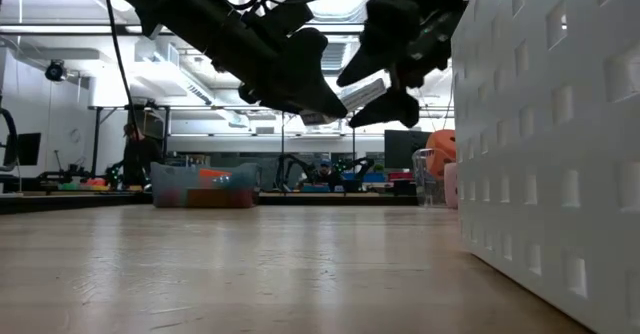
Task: Pick & Place Toys
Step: Put the blue deck of cards into the white bin
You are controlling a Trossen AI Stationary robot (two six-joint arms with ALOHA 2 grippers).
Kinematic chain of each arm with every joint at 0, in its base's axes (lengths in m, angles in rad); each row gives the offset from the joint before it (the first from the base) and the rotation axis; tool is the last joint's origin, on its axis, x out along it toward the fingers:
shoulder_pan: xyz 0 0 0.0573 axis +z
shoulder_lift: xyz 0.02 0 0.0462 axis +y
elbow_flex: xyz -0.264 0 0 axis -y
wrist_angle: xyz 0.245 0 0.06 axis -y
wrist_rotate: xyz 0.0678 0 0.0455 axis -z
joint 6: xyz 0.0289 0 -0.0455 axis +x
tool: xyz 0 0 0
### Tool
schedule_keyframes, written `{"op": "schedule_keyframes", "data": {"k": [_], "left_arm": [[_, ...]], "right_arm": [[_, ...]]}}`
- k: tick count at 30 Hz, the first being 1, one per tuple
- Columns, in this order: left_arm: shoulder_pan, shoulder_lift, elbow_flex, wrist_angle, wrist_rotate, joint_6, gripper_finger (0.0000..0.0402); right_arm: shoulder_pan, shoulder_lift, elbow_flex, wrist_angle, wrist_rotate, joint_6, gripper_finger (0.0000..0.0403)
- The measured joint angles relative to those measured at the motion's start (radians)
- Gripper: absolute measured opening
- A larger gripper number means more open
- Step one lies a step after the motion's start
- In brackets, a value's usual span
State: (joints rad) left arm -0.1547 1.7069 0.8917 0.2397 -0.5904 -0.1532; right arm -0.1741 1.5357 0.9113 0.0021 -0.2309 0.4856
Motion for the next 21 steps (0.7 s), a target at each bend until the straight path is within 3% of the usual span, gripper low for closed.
{"op": "schedule_keyframes", "data": {"k": [4,7,16,21], "left_arm": [[-0.001,0.000,0.000,-0.002,0.000,0.000,0.0300],[-0.001,0.000,0.000,-0.007,0.000,0.000,0.0300],[-0.001,0.001,0.000,-0.001,-0.041,0.017,0.0300],[-0.005,0.001,0.000,0.000,-0.047,0.037,0.0300]], "right_arm": [[-0.003,0.038,0.017,0.000,-0.007,-0.014,0.0354],[-0.003,0.046,0.018,0.003,-0.007,-0.021,0.0318],[-0.003,0.026,0.020,0.026,-0.029,-0.010,0.0098],[0.003,0.019,0.019,0.037,-0.023,-0.024,0.0086]]}}
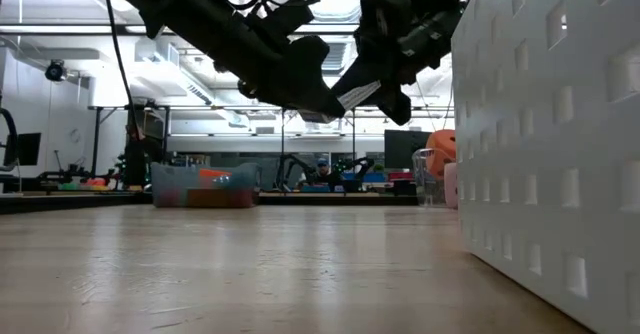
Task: Pick & Place Toys
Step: Put the blue deck of cards into the white bin
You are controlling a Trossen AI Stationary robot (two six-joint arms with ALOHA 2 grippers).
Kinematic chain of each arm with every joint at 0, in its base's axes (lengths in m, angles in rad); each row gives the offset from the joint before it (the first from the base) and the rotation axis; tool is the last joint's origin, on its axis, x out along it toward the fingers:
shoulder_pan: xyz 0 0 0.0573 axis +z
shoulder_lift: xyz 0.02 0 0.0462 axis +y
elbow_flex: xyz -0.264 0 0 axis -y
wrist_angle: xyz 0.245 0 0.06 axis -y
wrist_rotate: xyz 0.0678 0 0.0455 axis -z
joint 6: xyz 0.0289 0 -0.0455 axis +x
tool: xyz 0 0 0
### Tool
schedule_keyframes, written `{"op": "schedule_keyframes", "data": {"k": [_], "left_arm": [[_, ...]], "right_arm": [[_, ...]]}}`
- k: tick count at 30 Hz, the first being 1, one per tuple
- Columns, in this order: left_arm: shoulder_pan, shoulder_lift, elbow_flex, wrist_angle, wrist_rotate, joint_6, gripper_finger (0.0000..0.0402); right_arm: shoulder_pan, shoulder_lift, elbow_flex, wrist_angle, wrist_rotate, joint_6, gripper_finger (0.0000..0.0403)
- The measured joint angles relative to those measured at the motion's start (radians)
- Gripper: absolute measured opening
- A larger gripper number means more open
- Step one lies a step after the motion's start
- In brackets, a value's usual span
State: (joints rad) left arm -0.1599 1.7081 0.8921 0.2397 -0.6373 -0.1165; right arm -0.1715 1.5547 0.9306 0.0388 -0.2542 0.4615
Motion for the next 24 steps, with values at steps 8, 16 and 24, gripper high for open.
{"op": "schedule_keyframes", "data": {"k": [8,16,24], "left_arm": [[-0.044,-0.013,-0.006,-0.008,0.004,0.028,0.0356],[-0.076,-0.172,-0.094,0.029,0.053,0.032,0.0344],[-0.077,-0.422,-0.381,0.372,0.354,0.163,0.0291]], "right_arm": [[0.037,-0.006,-0.007,0.017,0.062,-0.197,0.0062],[0.117,-0.011,-0.090,0.175,0.141,-0.257,0.0061],[0.210,-0.060,-0.220,0.417,0.251,-0.312,0.0061]]}}
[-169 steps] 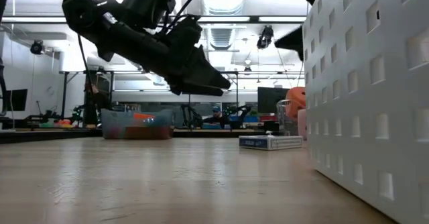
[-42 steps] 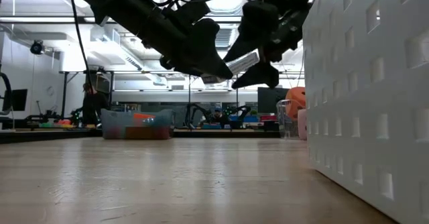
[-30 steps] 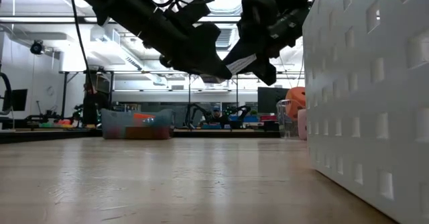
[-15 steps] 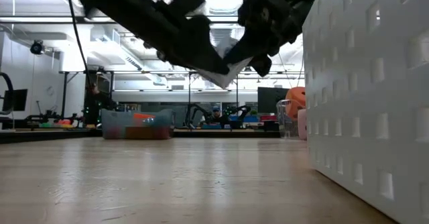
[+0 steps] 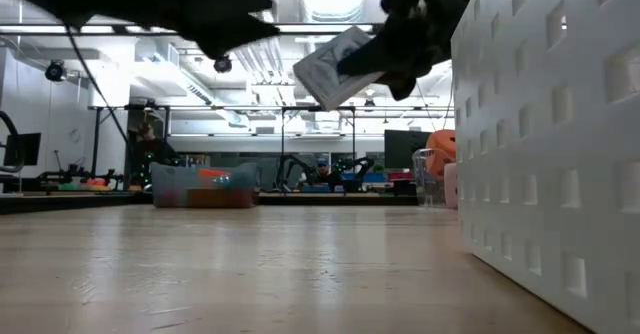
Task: Pick & Place Toys
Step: Put the blue deck of cards into the white bin
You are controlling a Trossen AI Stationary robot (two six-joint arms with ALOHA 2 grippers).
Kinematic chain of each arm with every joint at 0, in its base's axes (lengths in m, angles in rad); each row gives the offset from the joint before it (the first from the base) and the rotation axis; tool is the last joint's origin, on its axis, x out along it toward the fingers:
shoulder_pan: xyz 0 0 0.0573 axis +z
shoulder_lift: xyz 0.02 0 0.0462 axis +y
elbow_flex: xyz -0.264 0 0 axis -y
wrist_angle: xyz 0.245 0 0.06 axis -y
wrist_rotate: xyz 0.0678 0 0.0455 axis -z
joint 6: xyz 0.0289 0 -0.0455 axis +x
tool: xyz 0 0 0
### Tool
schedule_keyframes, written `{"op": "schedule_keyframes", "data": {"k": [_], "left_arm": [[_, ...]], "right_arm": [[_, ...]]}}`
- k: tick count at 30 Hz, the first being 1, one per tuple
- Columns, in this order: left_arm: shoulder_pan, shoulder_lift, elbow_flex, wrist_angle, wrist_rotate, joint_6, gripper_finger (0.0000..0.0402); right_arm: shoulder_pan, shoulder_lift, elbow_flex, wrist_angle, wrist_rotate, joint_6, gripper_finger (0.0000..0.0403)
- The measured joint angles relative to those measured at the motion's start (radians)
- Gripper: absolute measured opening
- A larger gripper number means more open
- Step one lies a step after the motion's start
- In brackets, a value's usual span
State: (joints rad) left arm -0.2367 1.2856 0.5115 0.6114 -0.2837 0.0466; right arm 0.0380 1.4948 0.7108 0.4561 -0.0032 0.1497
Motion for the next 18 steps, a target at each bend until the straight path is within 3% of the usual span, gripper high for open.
{"op": "schedule_keyframes", "data": {"k": [5,11,18], "left_arm": [[0.019,-0.110,-0.197,0.236,0.028,0.009,0.0284],[0.076,-0.206,-0.323,0.263,0.023,-0.038,0.0284],[0.089,-0.232,-0.375,0.268,0.022,-0.044,0.0284]], "right_arm": [[0.062,-0.051,-0.073,0.070,0.075,-0.051,0.0061],[0.155,-0.136,-0.117,0.074,0.149,-0.123,0.0061],[0.300,-0.256,-0.168,0.061,0.176,-0.173,0.0061]]}}
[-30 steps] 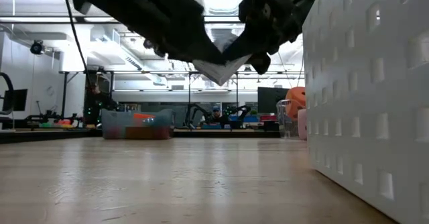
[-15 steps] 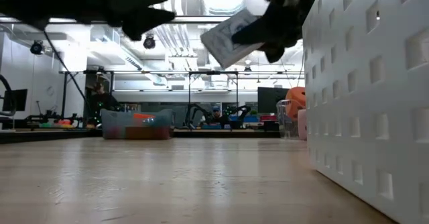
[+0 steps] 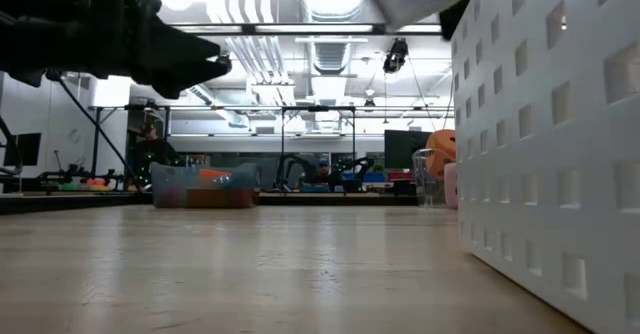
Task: Pick & Place Toys
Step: Put the blue deck of cards into the white bin
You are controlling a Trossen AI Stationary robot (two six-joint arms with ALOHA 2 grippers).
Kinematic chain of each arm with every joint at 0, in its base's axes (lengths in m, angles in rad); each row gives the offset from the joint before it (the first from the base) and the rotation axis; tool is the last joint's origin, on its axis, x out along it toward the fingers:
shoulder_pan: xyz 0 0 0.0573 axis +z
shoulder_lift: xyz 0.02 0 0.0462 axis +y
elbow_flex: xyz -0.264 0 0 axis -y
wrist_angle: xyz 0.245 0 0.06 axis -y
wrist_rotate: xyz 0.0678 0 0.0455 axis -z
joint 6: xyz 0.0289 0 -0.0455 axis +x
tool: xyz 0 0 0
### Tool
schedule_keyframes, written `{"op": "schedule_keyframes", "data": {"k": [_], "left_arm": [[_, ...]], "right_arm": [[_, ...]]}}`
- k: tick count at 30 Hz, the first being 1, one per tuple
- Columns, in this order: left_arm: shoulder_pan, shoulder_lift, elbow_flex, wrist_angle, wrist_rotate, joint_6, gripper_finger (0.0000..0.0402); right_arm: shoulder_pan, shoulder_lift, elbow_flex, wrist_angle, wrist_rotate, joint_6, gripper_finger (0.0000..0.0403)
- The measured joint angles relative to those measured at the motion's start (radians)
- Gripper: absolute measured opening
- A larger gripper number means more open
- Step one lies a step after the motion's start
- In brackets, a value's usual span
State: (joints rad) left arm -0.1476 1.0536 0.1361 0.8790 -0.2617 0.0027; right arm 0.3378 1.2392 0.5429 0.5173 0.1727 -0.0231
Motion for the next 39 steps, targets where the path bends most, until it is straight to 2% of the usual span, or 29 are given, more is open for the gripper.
{"op": "schedule_keyframes", "data": {"k": [10,16,20,25,30,39], "left_arm": [[0.000,0.001,0.002,-0.001,-0.004,-0.007,0.0285],[0.000,0.002,0.002,0.000,-0.012,-0.019,0.0285],[0.000,0.002,0.002,-0.002,-0.014,-0.029,0.0285],[0.000,0.002,0.002,-0.011,-0.014,-0.030,0.0285],[0.000,0.002,0.002,-0.017,-0.014,-0.030,0.0285],[0.000,0.002,0.002,-0.017,-0.014,-0.041,0.0285]], "right_arm": [[0.286,-0.112,0.001,-0.188,0.023,0.144,0.0061],[0.441,-0.115,0.057,-0.319,0.093,0.307,0.0061],[0.515,-0.073,0.108,-0.445,0.152,0.430,0.0061],[0.547,0.041,0.173,-0.543,0.168,0.538,0.0061],[0.548,0.176,0.248,-0.723,0.163,0.648,0.0061],[0.550,0.314,0.393,-0.879,0.154,0.682,0.0061]]}}
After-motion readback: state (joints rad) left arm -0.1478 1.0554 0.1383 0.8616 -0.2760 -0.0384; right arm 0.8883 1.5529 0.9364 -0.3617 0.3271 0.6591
